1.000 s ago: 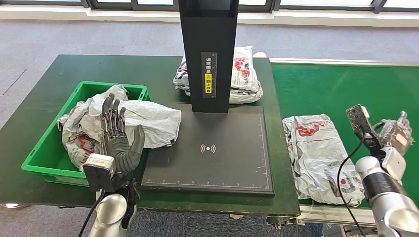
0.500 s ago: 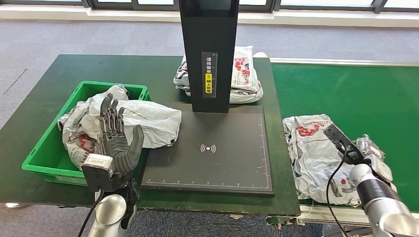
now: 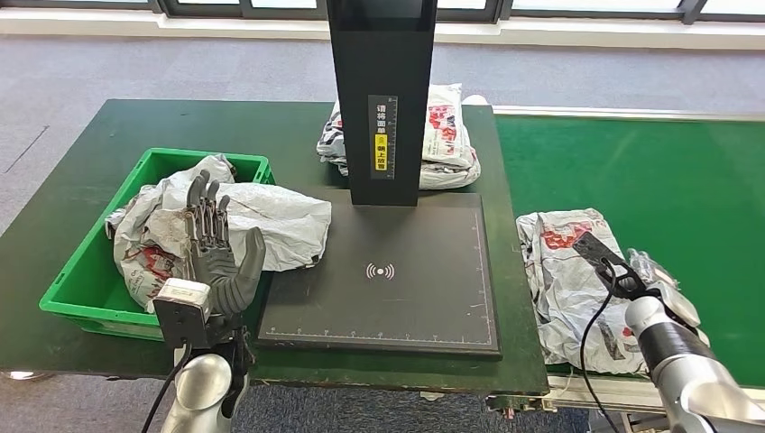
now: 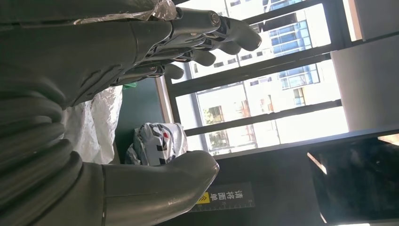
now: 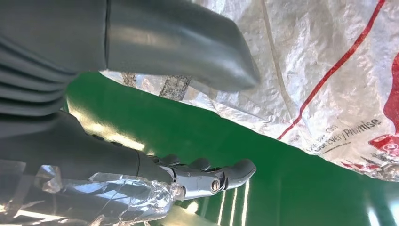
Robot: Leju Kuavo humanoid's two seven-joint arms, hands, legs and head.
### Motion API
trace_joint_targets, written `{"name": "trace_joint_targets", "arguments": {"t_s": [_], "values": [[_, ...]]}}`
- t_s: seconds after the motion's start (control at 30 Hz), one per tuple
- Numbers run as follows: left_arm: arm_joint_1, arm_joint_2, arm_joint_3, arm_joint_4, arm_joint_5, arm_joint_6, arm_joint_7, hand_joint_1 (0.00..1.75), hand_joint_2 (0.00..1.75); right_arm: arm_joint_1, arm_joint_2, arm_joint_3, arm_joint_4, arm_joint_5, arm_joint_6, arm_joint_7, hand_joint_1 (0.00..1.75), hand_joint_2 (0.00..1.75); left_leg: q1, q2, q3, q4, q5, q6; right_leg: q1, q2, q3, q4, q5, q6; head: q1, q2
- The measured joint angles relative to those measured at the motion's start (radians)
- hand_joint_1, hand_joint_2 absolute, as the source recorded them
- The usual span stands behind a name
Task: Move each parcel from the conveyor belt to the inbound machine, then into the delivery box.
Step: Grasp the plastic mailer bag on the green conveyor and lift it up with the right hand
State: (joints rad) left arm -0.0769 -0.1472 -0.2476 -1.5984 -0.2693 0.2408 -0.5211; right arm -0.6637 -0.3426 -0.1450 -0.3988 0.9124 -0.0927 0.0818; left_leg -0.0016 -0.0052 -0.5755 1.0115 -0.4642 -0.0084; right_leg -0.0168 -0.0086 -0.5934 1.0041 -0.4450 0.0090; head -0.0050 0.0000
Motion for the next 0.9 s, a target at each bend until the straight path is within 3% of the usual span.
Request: {"name": "trace_joint_targets", "arguments": {"t_s": [0.1, 0.3, 0.47, 0.9], "values": [[0.000, 0.000, 0.000, 0.000, 0.000, -0.001, 0.001, 0.00, 1.75, 0.000, 0.000, 0.000, 0.003, 0.001, 0.009, 0.001, 0.00, 1.75, 0.000, 0.000, 0.000, 0.000, 0.000, 0.000, 0.000, 0.000, 0.000, 0.000, 0.000, 0.000, 0.000, 0.000], [-0.001, 0.000, 0.000, 0.002, -0.003, -0.006, 0.010, 0.00, 1.75, -0.001, 0.000, 0.000, 0.018, 0.048, 0.107, 0.026, 0.00, 1.75, 0.000, 0.000, 0.000, 0.000, 0.000, 0.000, 0.000, 0.000, 0.000, 0.000, 0.000, 0.000, 0.000, 0.000], [-0.014, 0.000, 0.000, 0.012, -0.003, -0.019, 0.020, 0.00, 1.75, 0.012, -0.002, 0.010, 0.040, 0.125, 0.266, 0.027, 0.00, 1.75, 0.000, 0.000, 0.000, 0.000, 0.000, 0.000, 0.000, 0.000, 0.000, 0.000, 0.000, 0.000, 0.000, 0.000], [-0.016, 0.000, 0.000, 0.017, -0.013, -0.029, 0.032, 0.00, 1.75, 0.029, -0.008, 0.025, 0.049, 0.141, 0.312, 0.035, 0.00, 1.75, 0.000, 0.000, 0.000, 0.000, 0.000, 0.000, 0.000, 0.000, 0.000, 0.000, 0.000, 0.000, 0.000, 0.000]]}}
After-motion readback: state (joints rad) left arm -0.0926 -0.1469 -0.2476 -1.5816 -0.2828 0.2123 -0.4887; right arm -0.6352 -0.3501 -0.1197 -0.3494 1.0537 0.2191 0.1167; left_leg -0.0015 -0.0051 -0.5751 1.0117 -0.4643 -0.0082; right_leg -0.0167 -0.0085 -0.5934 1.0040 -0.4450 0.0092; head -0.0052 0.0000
